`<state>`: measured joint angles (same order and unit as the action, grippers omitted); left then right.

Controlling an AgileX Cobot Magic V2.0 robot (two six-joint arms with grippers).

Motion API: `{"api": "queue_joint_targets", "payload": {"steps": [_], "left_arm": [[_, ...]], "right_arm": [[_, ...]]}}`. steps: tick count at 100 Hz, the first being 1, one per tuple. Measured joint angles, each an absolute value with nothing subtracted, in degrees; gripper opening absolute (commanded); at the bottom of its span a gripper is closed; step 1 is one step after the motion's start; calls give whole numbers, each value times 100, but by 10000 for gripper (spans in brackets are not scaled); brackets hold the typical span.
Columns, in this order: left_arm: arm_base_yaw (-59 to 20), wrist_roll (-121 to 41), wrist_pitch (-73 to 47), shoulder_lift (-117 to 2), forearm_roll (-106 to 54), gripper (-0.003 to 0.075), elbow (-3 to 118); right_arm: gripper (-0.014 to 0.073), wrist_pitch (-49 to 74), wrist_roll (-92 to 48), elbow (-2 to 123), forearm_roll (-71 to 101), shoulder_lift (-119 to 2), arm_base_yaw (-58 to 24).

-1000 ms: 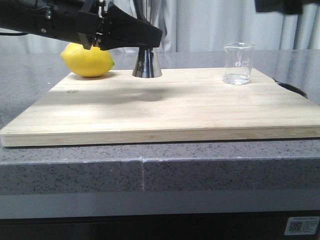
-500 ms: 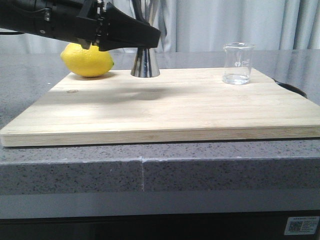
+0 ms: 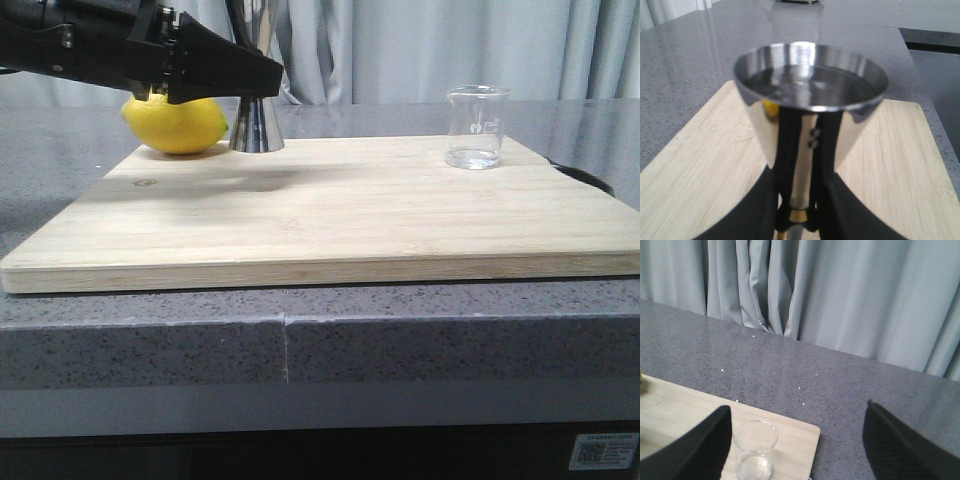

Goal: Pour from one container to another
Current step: 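Lower the filled steel jigger onto the board with the left gripper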

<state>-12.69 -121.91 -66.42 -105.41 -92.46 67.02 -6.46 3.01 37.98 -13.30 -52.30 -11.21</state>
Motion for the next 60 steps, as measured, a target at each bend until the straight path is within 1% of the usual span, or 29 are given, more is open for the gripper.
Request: {"api": "queue_joint_targets", "payload": {"steps": [60], "left_arm": [[-1153, -12311, -6642, -10781, -9246, -19, 6702]], "right_arm": [[495, -621, 304, 3798, -1330, -5230, -1121]]}}
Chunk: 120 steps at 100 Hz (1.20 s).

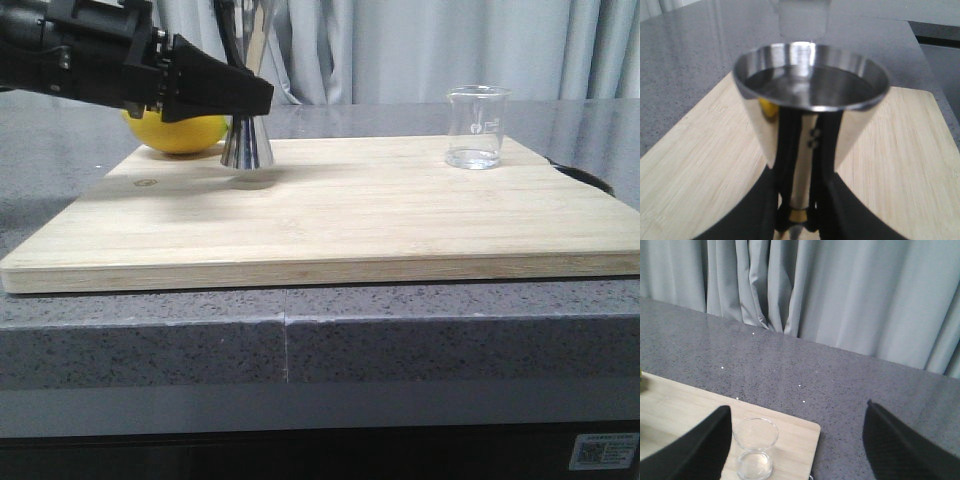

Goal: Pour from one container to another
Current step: 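Lower the filled steel jigger onto the board with the left gripper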

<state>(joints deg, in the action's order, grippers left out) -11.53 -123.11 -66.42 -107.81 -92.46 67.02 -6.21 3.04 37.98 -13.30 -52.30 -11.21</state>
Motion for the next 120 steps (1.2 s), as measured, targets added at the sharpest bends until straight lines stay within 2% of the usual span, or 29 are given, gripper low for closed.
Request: {"api": "queue_joint_targets", "payload": {"steps": [120], "left_arm": [[-1153, -12377, -6708, -11029, -9270, -18, 6702]], "right_arm": [[495, -617, 314, 3798, -1330, -5221, -1121]]}}
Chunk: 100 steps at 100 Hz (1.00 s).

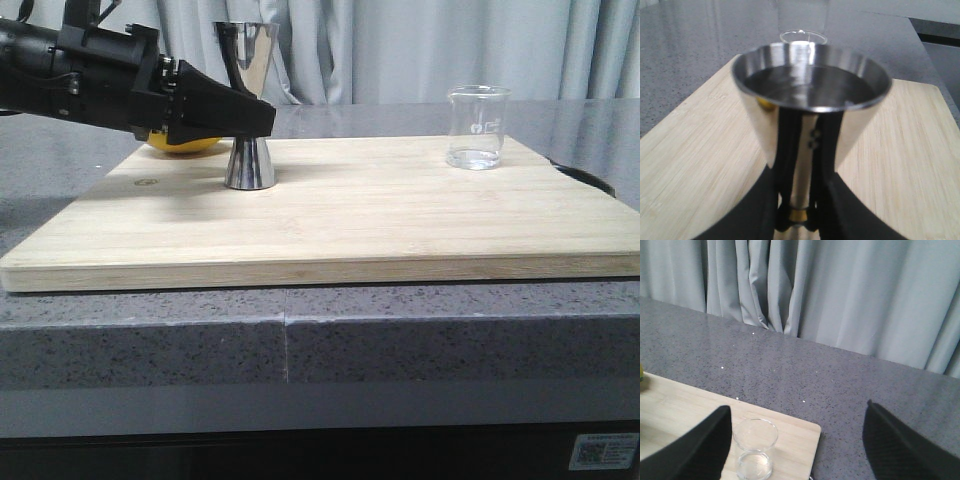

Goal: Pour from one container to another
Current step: 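Lower the filled steel jigger onto the board with the left gripper, then open the left gripper and withdraw it from the jigger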

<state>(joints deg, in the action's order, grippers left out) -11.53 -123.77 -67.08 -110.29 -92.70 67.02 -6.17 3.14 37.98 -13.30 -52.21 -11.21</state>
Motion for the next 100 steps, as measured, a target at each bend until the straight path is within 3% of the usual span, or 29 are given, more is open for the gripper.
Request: {"api": "queue_joint_targets", "payload": {"steps": [33, 71, 100], "left_arm": [[-1153, -12377, -6719, -11029, -9256, -11, 6702], [-1153, -12377, -6730, -11029, -9211, 160, 6702], [-1153, -12377, -6730, -11029, -9198, 191, 6702]], "right_arm": [[495, -617, 314, 3798, -1330, -5221, -1121], [495, -617, 314, 3798, -1330, -5221, -1121], [495, -617, 314, 3798, -1330, -5221, -1121]]}}
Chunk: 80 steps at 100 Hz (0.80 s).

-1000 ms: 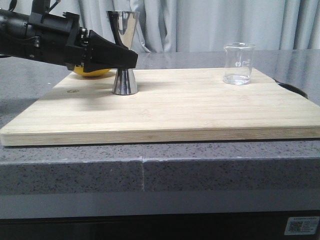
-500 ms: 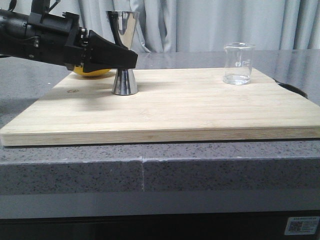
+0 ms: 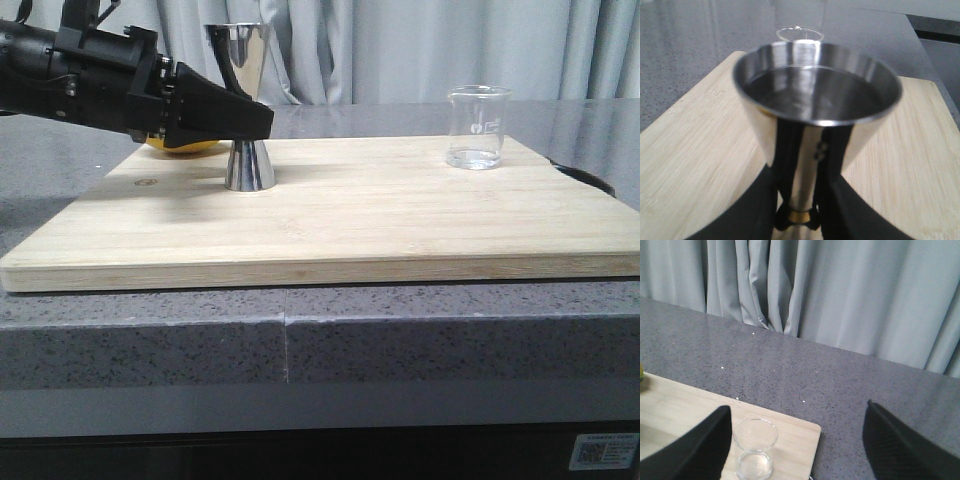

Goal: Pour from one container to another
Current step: 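Open the left gripper and withdraw it from the jigger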

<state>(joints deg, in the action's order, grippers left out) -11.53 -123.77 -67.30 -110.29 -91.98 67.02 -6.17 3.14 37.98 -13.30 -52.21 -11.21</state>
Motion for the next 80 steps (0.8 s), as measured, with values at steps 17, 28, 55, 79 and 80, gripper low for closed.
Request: {"api": "queue_joint_targets", "payload": {"steps": [17, 28, 55, 79, 80], "left_arm": [[-1153, -12377, -6710, -11029, -9109, 307, 6702], [-1153, -12326, -6710, -11032, -9077, 381, 6702], [-1153, -12227, -6697, -11032, -9077, 426, 6702], [-1153, -12217, -6695, -11032, -9074, 455, 6702], [-1153, -12217, -6695, -11032, -9074, 455, 6702]], "right_arm": [[495, -617, 314, 3798, -1330, -5221, -1121], [495, -617, 314, 3798, -1330, -5221, -1121], [495, -617, 314, 3798, -1330, -5221, -1121], [495, -617, 314, 3798, -1330, -5221, -1121], [495, -617, 314, 3798, -1330, -5221, -1121]]}}
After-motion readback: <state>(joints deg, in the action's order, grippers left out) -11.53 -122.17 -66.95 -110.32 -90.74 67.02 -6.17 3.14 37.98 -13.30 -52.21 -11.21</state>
